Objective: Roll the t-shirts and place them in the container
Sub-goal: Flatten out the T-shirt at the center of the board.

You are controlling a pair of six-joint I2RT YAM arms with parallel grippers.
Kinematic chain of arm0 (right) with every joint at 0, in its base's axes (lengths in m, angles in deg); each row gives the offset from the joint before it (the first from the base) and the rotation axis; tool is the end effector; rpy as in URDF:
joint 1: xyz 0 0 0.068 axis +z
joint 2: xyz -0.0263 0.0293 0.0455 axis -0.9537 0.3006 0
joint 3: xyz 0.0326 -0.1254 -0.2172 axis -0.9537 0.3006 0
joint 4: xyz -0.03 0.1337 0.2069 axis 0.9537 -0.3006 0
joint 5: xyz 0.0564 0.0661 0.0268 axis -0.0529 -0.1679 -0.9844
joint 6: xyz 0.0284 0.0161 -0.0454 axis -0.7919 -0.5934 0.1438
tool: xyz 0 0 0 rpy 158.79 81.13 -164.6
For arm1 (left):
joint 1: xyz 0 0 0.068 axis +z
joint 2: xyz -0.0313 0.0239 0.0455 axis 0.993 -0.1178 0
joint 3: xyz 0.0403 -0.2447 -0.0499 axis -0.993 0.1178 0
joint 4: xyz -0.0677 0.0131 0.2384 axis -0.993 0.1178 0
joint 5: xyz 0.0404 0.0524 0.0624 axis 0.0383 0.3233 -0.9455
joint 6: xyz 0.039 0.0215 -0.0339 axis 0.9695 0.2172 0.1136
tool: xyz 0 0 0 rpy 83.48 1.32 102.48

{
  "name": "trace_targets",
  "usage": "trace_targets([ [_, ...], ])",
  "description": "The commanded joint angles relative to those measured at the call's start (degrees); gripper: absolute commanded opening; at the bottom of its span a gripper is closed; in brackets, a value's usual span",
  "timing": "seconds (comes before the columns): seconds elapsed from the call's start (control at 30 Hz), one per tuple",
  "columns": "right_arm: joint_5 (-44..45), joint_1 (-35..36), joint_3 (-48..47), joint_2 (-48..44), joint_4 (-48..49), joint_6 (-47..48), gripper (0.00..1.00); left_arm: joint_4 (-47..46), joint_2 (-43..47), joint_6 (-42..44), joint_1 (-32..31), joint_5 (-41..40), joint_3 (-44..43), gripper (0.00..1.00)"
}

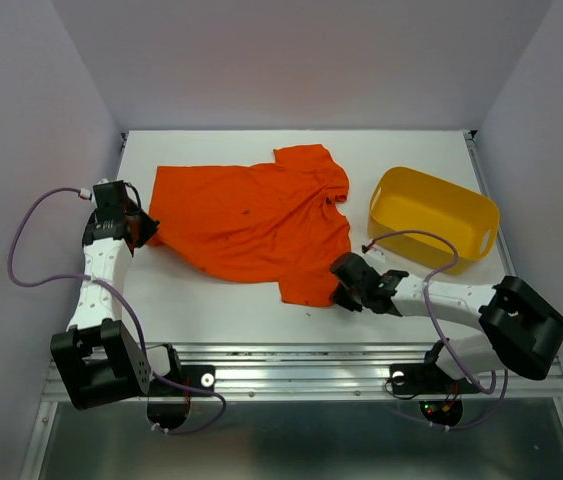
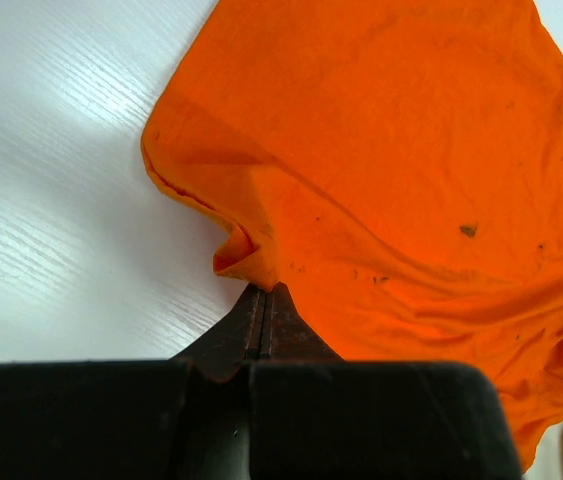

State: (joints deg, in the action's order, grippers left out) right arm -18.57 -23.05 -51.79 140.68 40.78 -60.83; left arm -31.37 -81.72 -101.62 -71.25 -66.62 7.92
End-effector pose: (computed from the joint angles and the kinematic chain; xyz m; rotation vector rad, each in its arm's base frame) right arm 0.1611 0.1713 0.1423 0.5652 2.5217 0.4432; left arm 0.2567 0.0523 0.2673 -0.8010 2.1193 -0.2337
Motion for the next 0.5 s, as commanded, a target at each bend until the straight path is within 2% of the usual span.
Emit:
trace_targets([
  [0.0, 2.7, -0.2, -0.5, 2.2, 0.3, -0.5, 0.10, 0.1, 1.8, 1.2, -0.5, 0.4, -0.5, 0.00],
  [0.03, 2.8, -0.2, -0.9, 2.2, 0.3, -0.4, 0.01, 0.2, 1.8, 1.2, -0.4, 0.4, -0.5, 0.00],
  [0.23, 5.3, -0.2, -3.3, -1.6, -2.0, 2.0, 0.01, 0.8, 2.1, 1.4, -0.6, 0.4, -1.4, 0.00],
  [0.37, 8.9, -0.2, -8.6, -6.7, -8.1, 5.2, 0.01, 1.6, 2.5, 1.8, -0.5, 0.7, -3.1, 0.00],
  [0.47, 13.6, -0.9, -13.9, -9.0, -11.2, 13.7, 0.01, 3.1, 2.7, 1.0, -0.6, 2.0, -6.2, 0.00],
])
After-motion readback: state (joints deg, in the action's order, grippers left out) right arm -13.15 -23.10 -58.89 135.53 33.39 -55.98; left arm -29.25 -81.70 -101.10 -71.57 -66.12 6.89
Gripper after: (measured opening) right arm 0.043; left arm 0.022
